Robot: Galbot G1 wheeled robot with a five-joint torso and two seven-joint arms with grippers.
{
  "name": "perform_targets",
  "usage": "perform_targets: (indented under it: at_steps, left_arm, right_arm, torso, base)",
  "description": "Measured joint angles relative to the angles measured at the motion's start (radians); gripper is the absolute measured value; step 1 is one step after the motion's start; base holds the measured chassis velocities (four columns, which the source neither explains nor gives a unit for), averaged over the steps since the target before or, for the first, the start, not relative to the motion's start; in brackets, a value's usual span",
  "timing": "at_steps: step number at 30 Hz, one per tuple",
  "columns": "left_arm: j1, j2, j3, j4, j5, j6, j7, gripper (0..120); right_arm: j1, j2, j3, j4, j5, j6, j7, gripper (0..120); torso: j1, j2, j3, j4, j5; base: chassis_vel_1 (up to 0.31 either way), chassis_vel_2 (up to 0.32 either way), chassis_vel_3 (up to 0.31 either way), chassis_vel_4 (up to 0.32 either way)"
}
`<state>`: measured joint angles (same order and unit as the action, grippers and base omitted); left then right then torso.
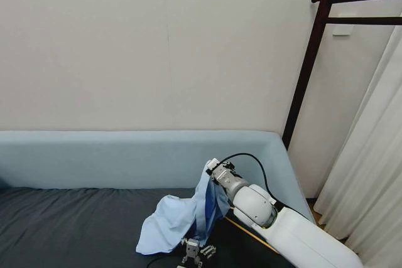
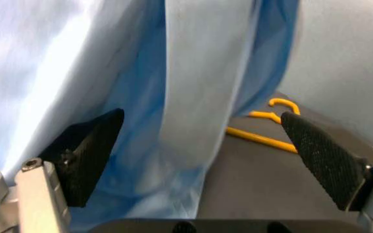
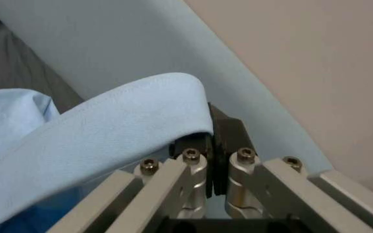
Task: Pick up the clothes from the sofa and hang them on the clothes hanger.
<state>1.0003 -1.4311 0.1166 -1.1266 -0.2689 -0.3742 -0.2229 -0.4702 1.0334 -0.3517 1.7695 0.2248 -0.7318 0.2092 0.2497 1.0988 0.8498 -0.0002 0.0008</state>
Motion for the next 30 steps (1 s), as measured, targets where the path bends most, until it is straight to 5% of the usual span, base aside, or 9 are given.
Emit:
perform_targets:
  at_steps: [6, 18, 26, 27, 30]
  left_arm:
    - [-0.024, -0.021, -0.003, 0.036, 0.006, -0.004, -0.014, 89]
    - [-0.005, 0.003, -0.018, 0.028, 0.006, -0.002, -0.033, 45]
    - [-0.023, 0.008, -0.016, 0.045, 0.015, -0.005, -0.034, 26]
    - [-0.026, 0.01, -0.015, 0.045, 0.015, -0.005, -0.034, 14]
    - [-0.029, 0.018, -0.016, 0.041, 0.012, -0.006, -0.035, 4]
  right_arm:
    - [-0.009, -0.011, 0.008, 0.01, 0.0, 0.0, 0.0, 0]
    - [-0.01, -0.009, 0.032, -0.004, 0.002, 0.002, -0.003, 0]
    - [-0.014, -0.006, 0.032, -0.002, 0.002, 0.002, -0.004, 0]
    - [-0.016, -0.006, 0.032, -0.001, 0.001, 0.002, -0.004, 0]
    - [-0.022, -0.009, 0.032, 0.003, 0.0, 0.002, -0.003, 0]
  torso:
    - [0.0, 0.0, 0.0, -0.0001, -0.0002]
    - [0.0, 0.0, 0.0, 0.0001, -0.0002]
    - [0.0, 0.0, 0.0, 0.0001, -0.0003]
    - [0.0, 0.0, 0.0, 0.0, -0.0004]
    - [0.0, 0.0, 0.0, 0.0, -0.0004]
  base:
    - [0.0, 0.0, 0.0, 0.0]
    - [0.0, 0.0, 0.0, 0.0]
    - [0.0, 0.0, 0.0, 0.0]
    - [0.0, 0.0, 0.0, 0.0]
    - [0.0, 0.0, 0.0, 0.0]
